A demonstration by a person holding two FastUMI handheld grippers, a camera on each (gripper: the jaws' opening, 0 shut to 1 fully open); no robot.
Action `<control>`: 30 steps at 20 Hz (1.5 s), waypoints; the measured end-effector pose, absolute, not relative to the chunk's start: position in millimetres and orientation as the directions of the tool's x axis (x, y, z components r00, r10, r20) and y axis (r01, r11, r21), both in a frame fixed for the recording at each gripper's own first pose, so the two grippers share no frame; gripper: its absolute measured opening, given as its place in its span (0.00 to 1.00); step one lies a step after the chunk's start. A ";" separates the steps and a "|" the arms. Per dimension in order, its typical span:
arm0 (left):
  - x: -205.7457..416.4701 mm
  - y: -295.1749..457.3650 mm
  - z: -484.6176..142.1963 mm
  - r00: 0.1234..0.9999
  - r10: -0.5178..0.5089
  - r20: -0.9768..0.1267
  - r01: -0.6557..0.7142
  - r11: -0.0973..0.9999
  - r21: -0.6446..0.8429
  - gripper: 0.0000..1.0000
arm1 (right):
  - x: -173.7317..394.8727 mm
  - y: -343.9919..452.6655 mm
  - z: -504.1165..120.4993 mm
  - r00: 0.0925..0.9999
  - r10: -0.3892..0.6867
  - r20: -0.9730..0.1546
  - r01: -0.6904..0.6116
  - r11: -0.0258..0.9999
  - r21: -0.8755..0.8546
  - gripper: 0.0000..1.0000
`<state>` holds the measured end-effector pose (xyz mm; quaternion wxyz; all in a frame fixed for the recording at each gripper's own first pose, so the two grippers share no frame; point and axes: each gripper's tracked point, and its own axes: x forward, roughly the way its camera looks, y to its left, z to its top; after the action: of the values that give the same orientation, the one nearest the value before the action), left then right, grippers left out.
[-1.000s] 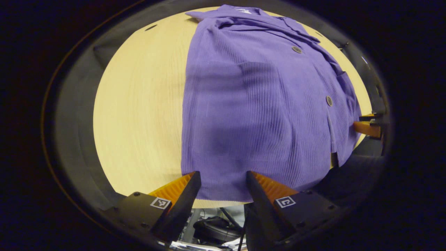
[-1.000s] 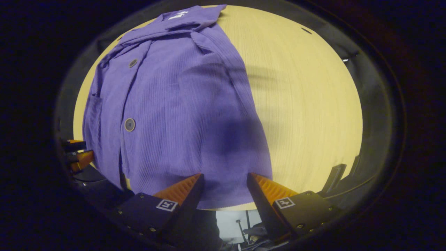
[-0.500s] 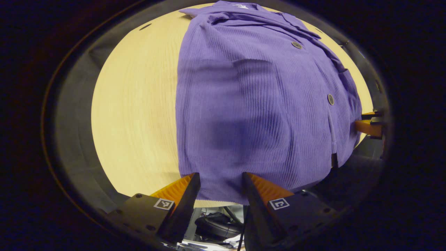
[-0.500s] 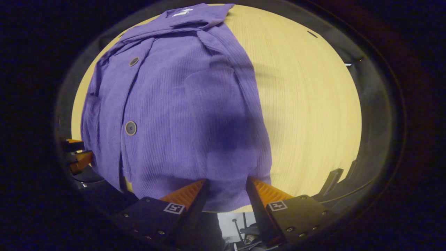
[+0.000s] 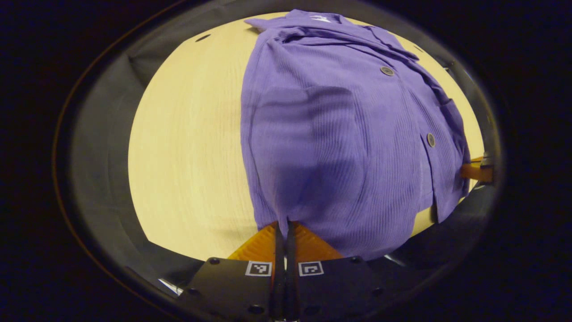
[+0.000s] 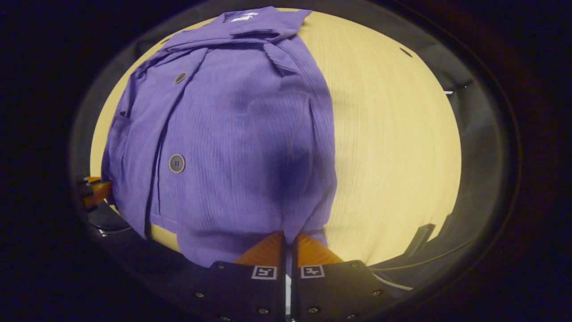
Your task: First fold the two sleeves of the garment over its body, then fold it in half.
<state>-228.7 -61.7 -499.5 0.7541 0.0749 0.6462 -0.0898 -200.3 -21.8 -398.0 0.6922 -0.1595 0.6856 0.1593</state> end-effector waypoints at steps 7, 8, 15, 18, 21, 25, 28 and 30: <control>-203.6 -50.7 -473.7 0.260 -0.078 -0.963 0.116 0.992 -0.049 0.06 | -196.2 -16.9 -376.1 0.010 0.098 -0.995 -0.343 0.935 0.089 0.05; -198.5 -48.0 -465.0 0.274 -0.080 -0.958 0.100 0.994 -0.054 0.06 | -194.4 -14.8 -370.0 0.017 0.113 -0.993 -0.334 0.937 0.101 0.05; -146.4 -47.2 -405.2 0.409 -0.100 -0.907 0.068 0.995 -0.079 0.07 | -159.0 8.8 -315.7 0.106 0.234 -0.966 -0.298 0.935 0.194 0.05; -116.5 -51.5 -376.3 0.478 -0.116 -0.871 0.067 0.993 -0.096 0.06 | -125.1 23.2 -287.4 0.175 0.276 -0.945 -0.295 0.930 0.218 0.05; -75.8 -48.5 -346.4 0.547 -0.118 -0.829 0.081 0.993 -0.088 0.06 | -87.0 35.6 -260.3 0.243 0.317 -0.917 -0.300 0.923 0.240 0.05; -16.0 -50.5 -311.9 0.618 -0.138 -0.774 0.088 0.990 -0.106 0.07 | -31.6 50.8 -231.1 0.327 0.351 -0.877 -0.293 0.920 0.260 0.05; 27.7 -51.2 -297.9 0.655 -0.132 -0.744 0.099 0.991 -0.089 0.07 | 12.1 58.7 -214.4 0.380 0.363 -0.851 -0.270 0.923 0.273 0.05; 58.9 -49.3 -291.2 0.678 -0.124 -0.724 0.115 0.991 -0.062 0.07 | 39.6 63.2 -204.3 0.415 0.370 -0.831 -0.246 0.925 0.289 0.05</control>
<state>58.9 -49.3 -291.2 0.9160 -0.0058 0.3958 -0.0652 39.6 63.2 -204.3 0.8390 0.0609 0.5086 0.1836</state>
